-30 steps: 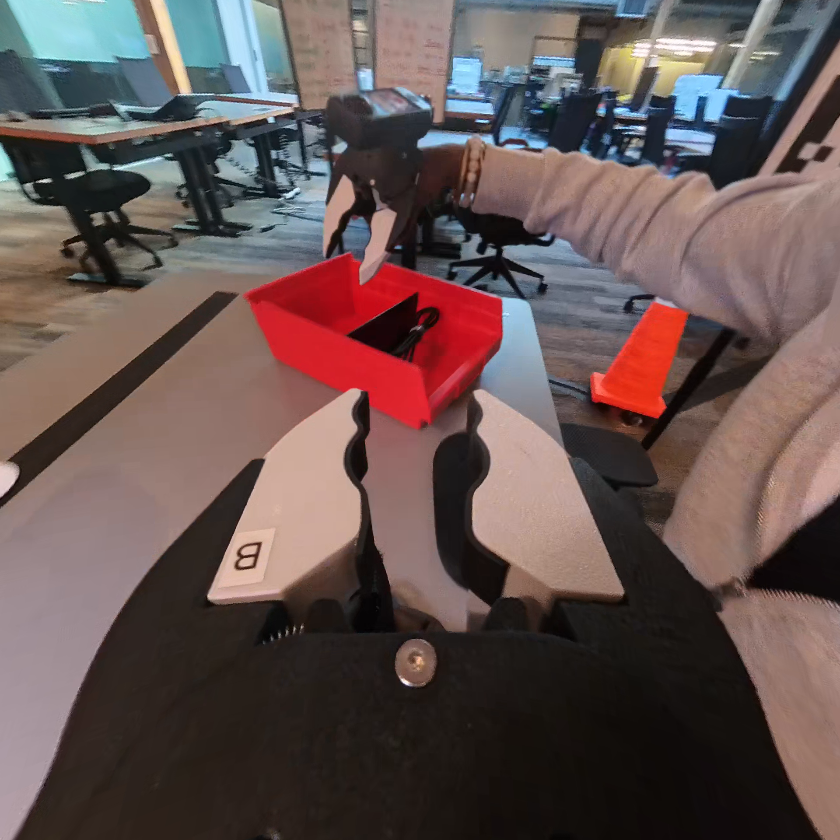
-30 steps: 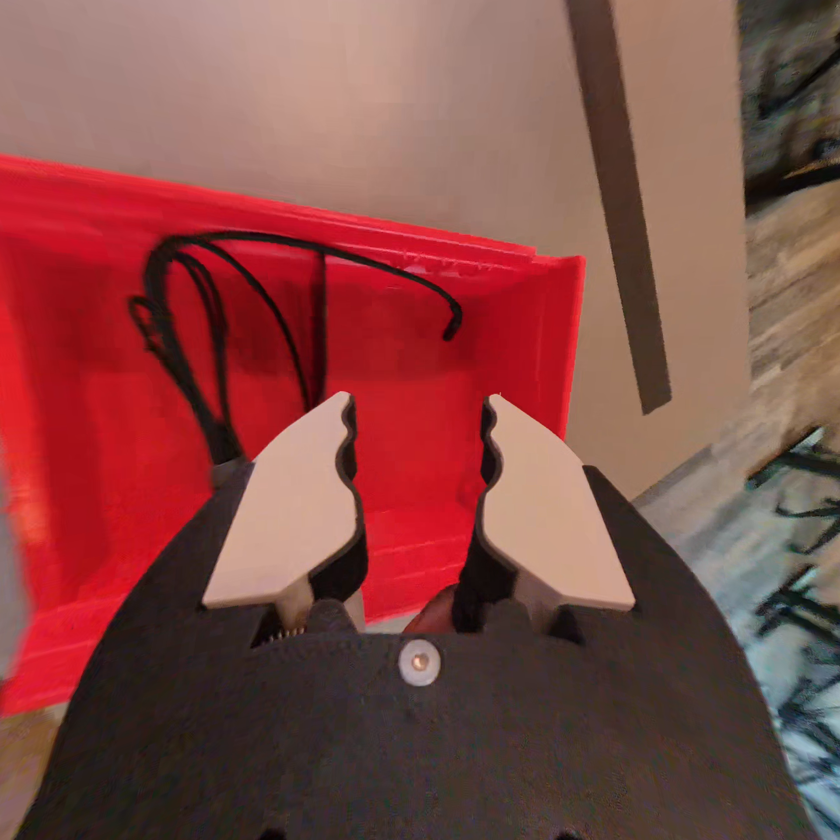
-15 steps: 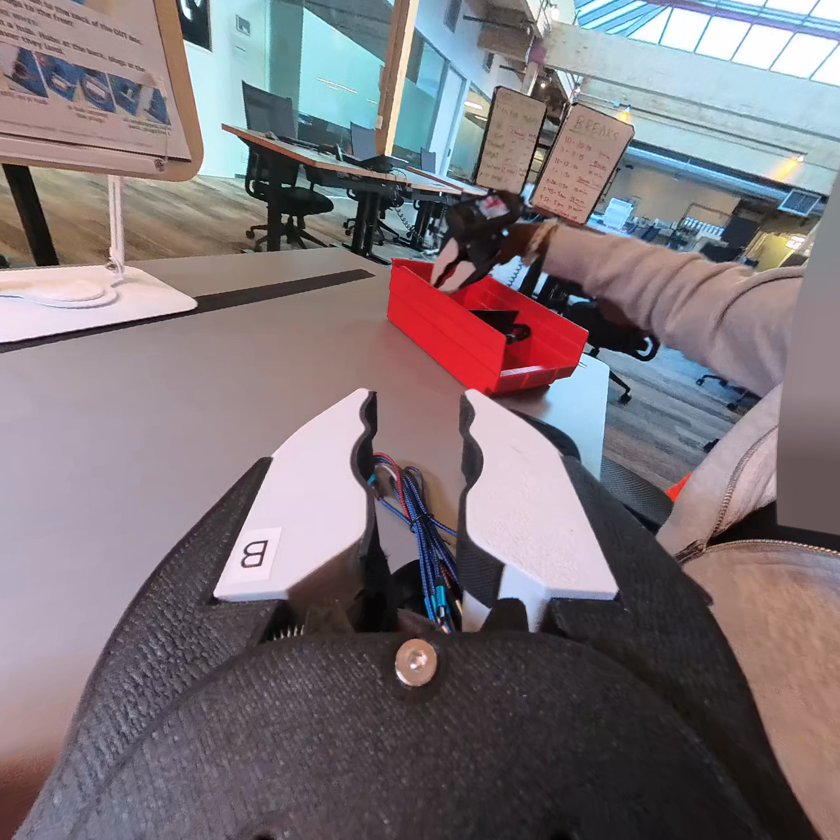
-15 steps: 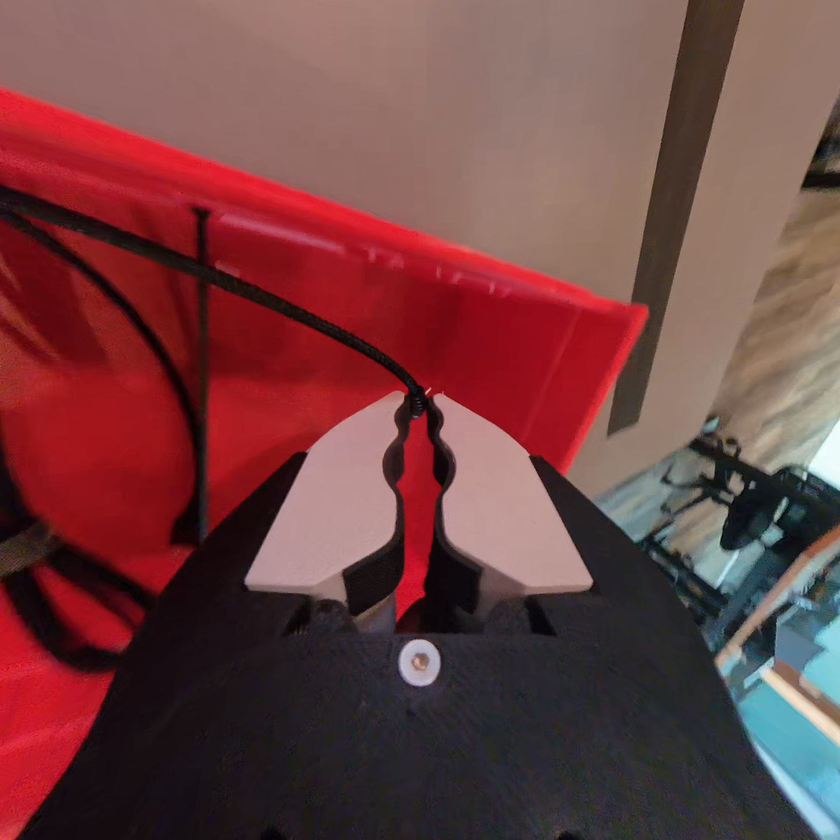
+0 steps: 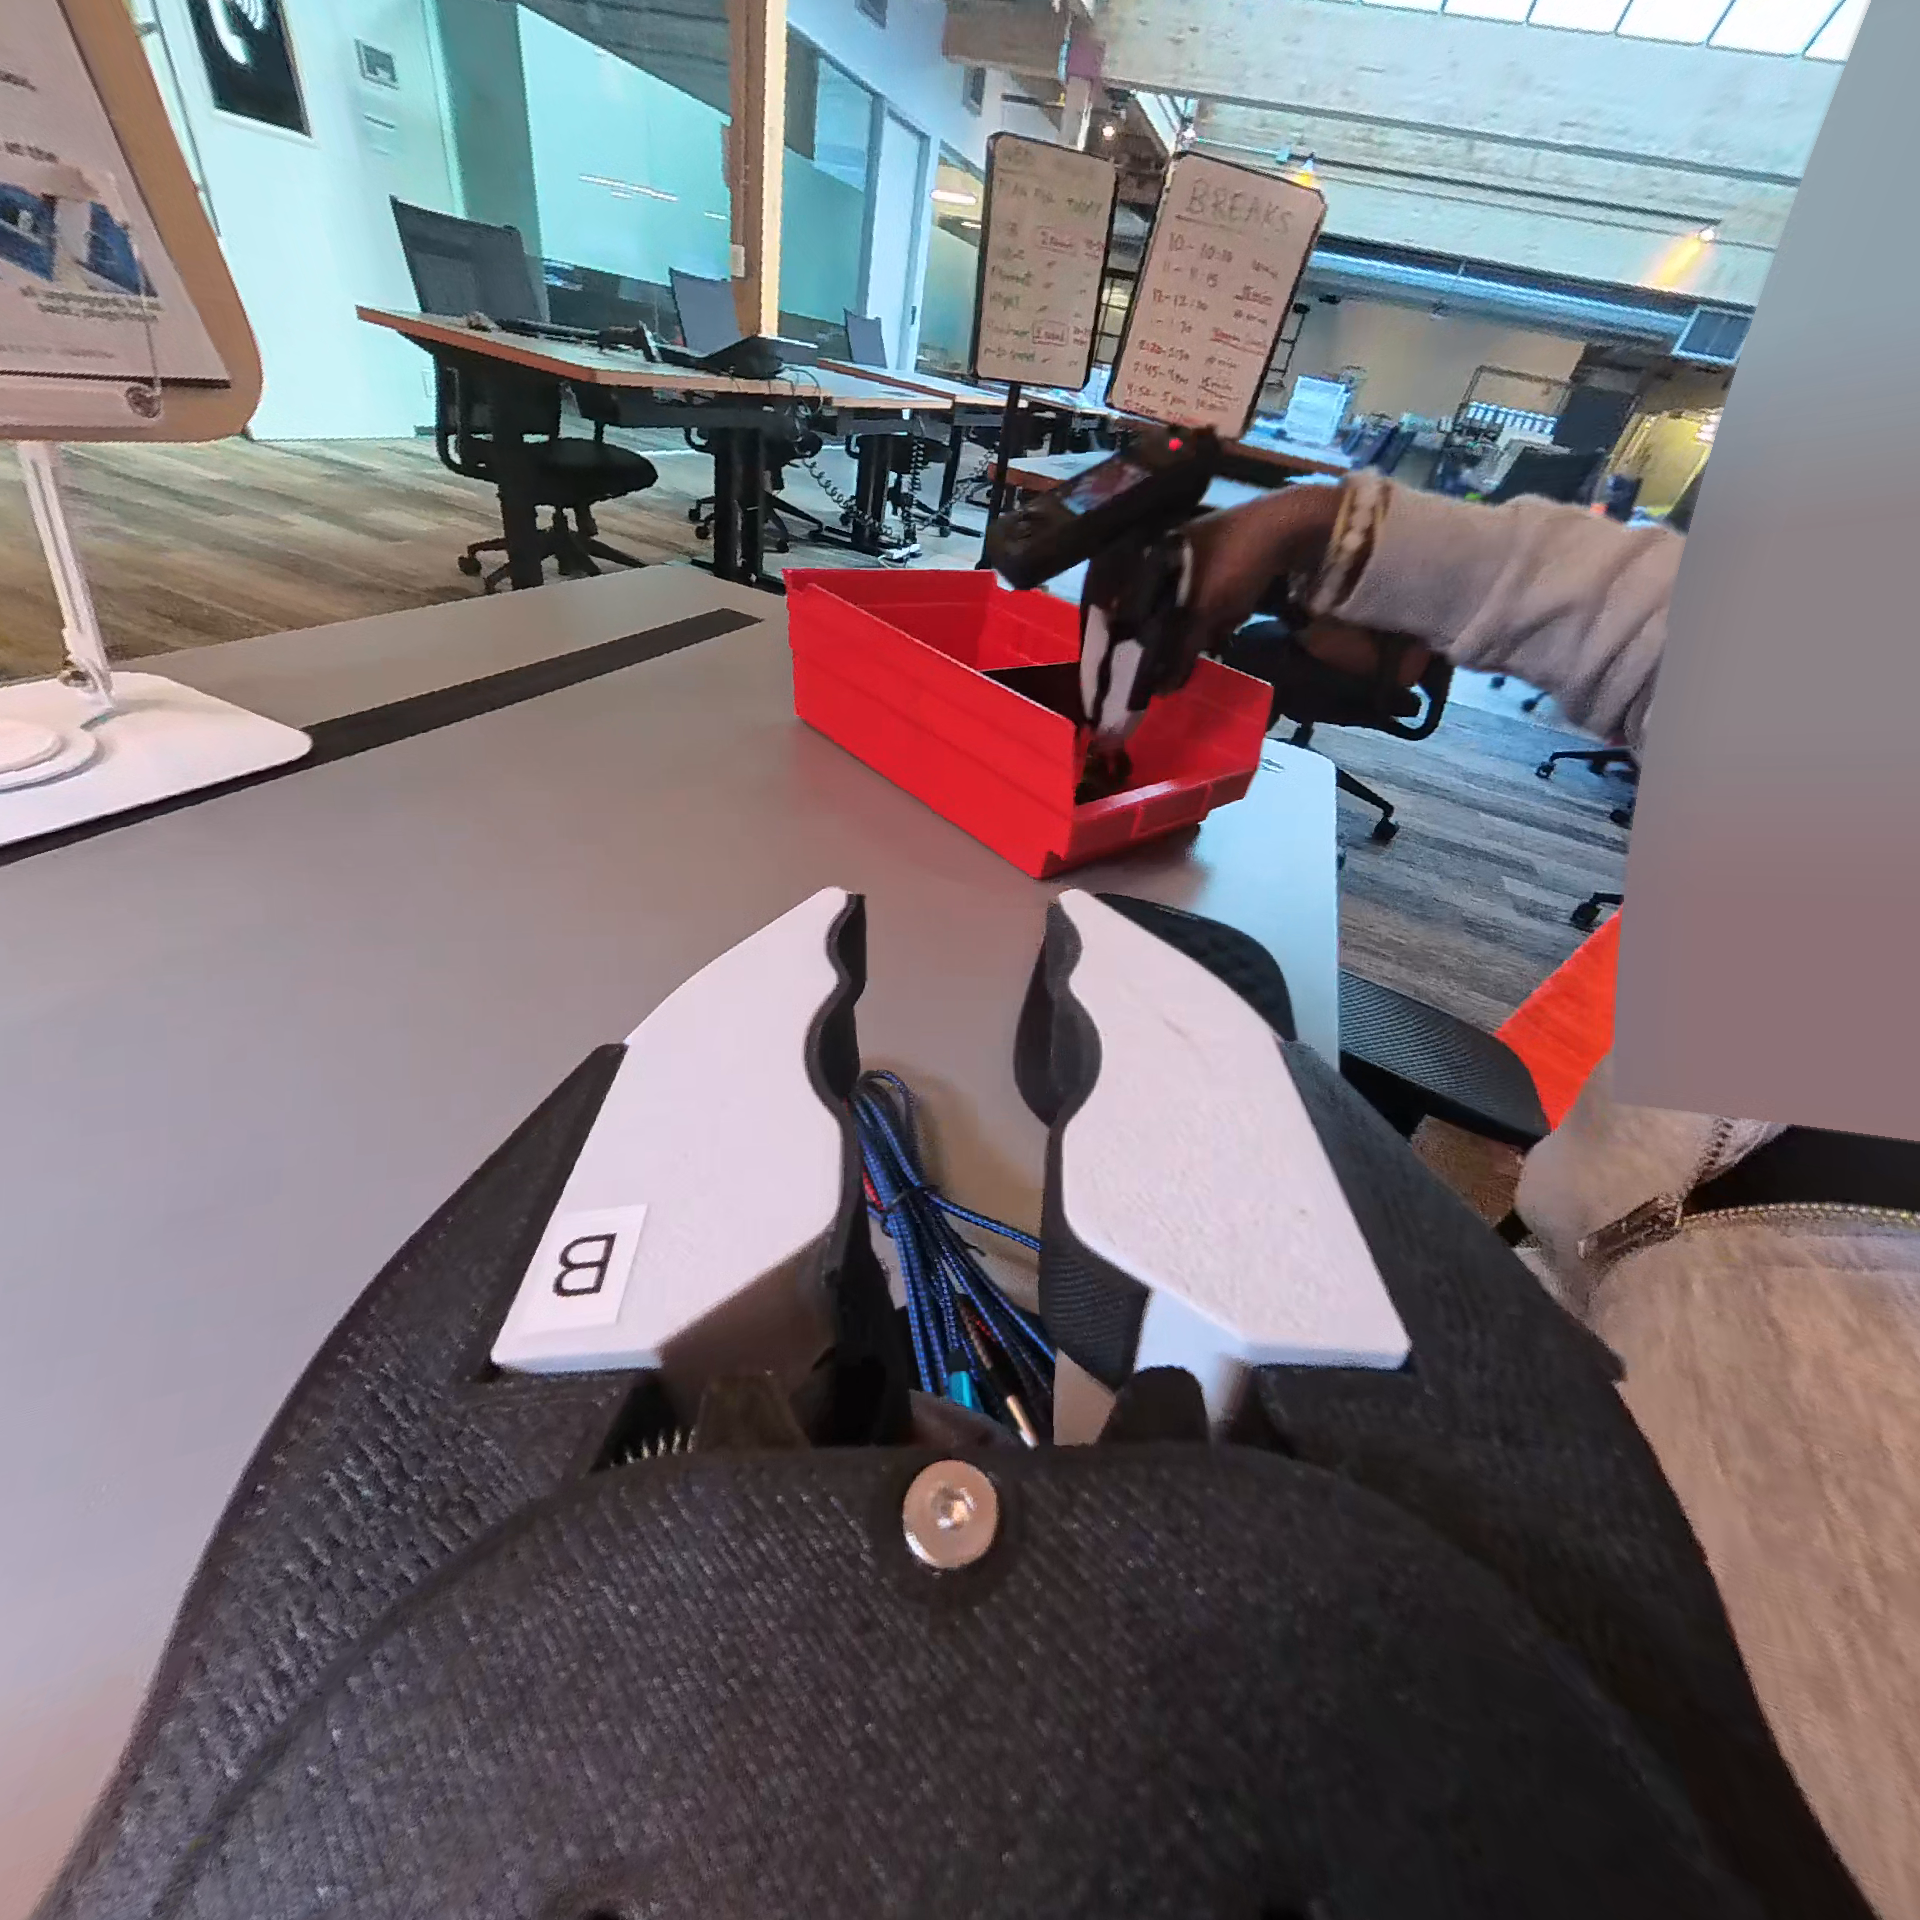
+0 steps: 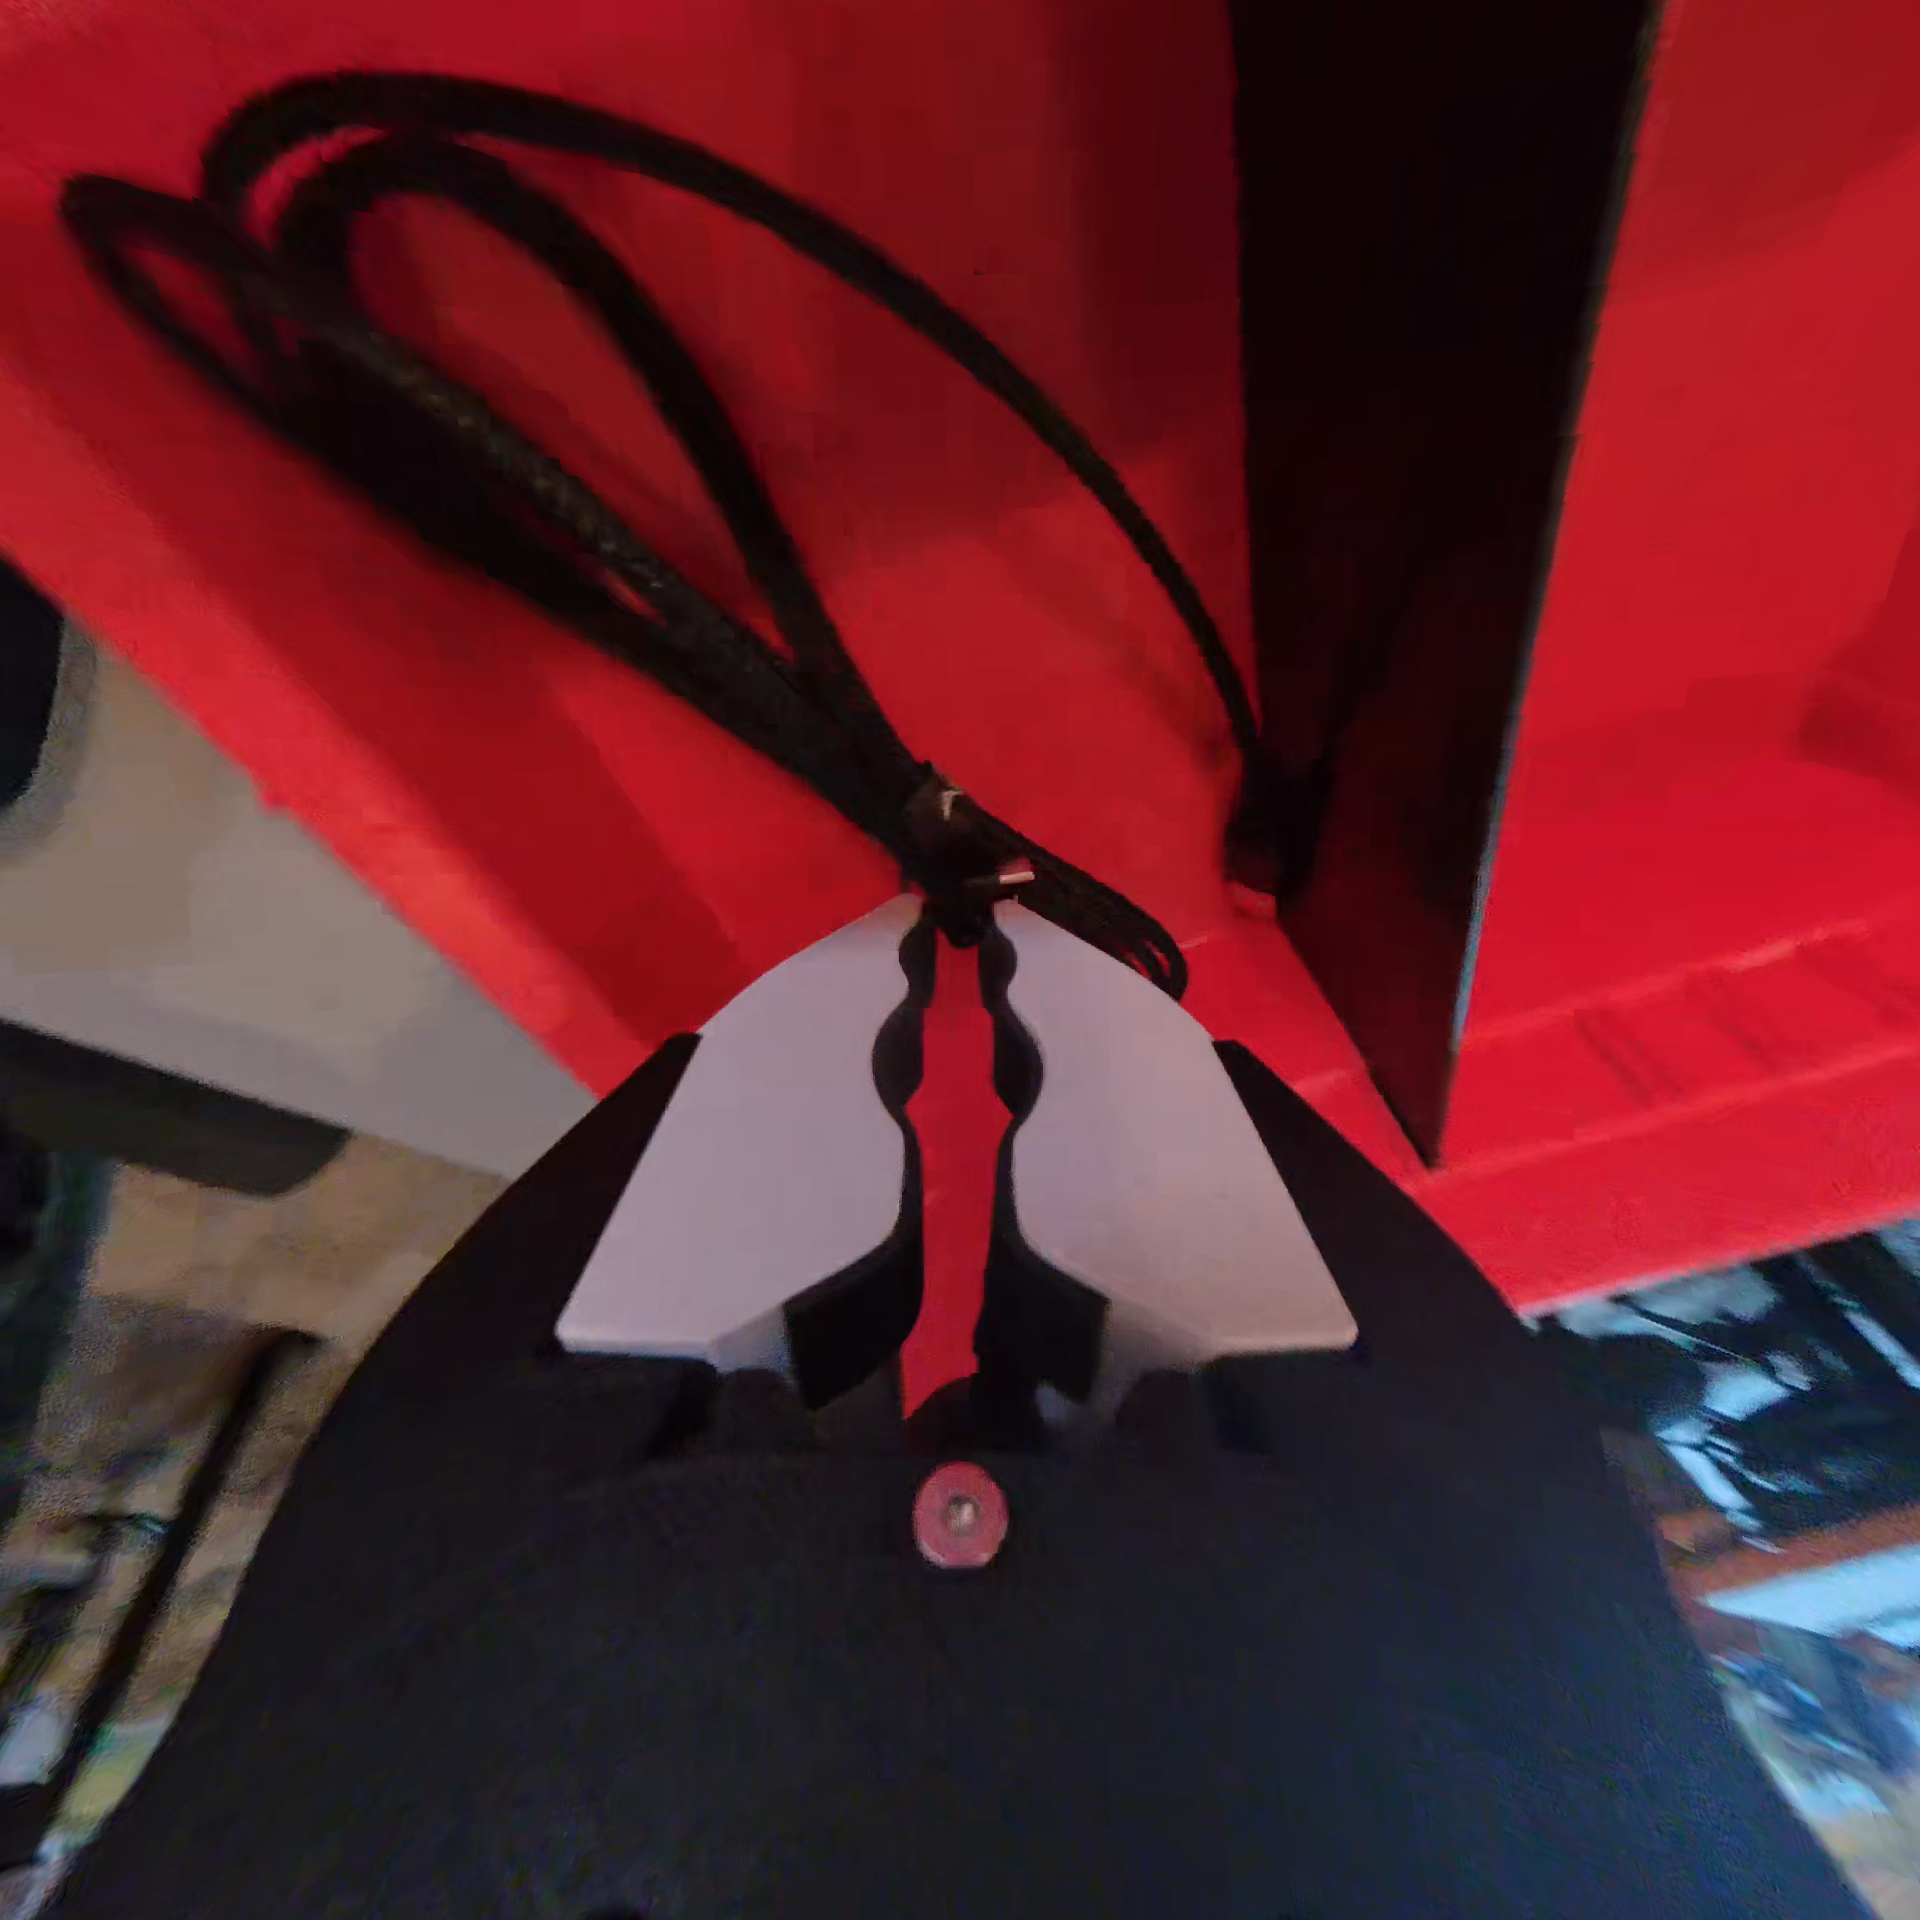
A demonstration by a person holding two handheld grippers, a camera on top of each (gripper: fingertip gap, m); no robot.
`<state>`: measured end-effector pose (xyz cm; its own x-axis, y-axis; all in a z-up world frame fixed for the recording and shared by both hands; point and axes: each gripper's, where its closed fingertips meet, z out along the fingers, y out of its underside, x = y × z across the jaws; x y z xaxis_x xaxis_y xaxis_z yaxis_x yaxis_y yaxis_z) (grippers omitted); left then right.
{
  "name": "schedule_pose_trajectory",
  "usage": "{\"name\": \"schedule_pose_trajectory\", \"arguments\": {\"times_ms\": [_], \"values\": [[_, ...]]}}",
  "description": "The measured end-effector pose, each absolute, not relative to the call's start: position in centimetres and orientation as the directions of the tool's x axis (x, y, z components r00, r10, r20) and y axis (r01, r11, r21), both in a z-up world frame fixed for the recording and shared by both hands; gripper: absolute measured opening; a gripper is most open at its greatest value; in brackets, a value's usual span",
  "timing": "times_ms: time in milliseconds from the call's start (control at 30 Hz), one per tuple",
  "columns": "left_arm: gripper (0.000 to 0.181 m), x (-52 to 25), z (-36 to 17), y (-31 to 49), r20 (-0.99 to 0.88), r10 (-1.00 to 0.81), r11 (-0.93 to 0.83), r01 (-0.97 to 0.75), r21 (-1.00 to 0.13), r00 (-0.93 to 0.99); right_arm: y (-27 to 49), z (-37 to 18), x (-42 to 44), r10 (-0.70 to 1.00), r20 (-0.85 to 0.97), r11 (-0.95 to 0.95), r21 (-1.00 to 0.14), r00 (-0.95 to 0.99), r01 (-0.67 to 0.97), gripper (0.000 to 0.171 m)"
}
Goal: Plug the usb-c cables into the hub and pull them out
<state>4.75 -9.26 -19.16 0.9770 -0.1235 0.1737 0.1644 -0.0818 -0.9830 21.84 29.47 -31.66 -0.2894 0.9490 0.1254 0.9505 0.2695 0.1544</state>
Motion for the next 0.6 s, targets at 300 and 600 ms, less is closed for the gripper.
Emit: {"name": "schedule_pose_trajectory", "arguments": {"times_ms": [300,600], "values": [[0.047,5.5,-18.9,-11.5,0.253,-0.155,0.042,0.263,-0.964,0.955,27.9,-22.2,19.1,0.998,0.031,0.061,-0.491,-0.052,0.869,0.082],[0.049,6.0,-16.5,-11.0,0.436,-0.26,0.233,0.494,-0.838,0.862,19.2,1.3,21.8,0.847,-0.222,-0.422,-0.833,-0.483,-0.357,0.076]]}}
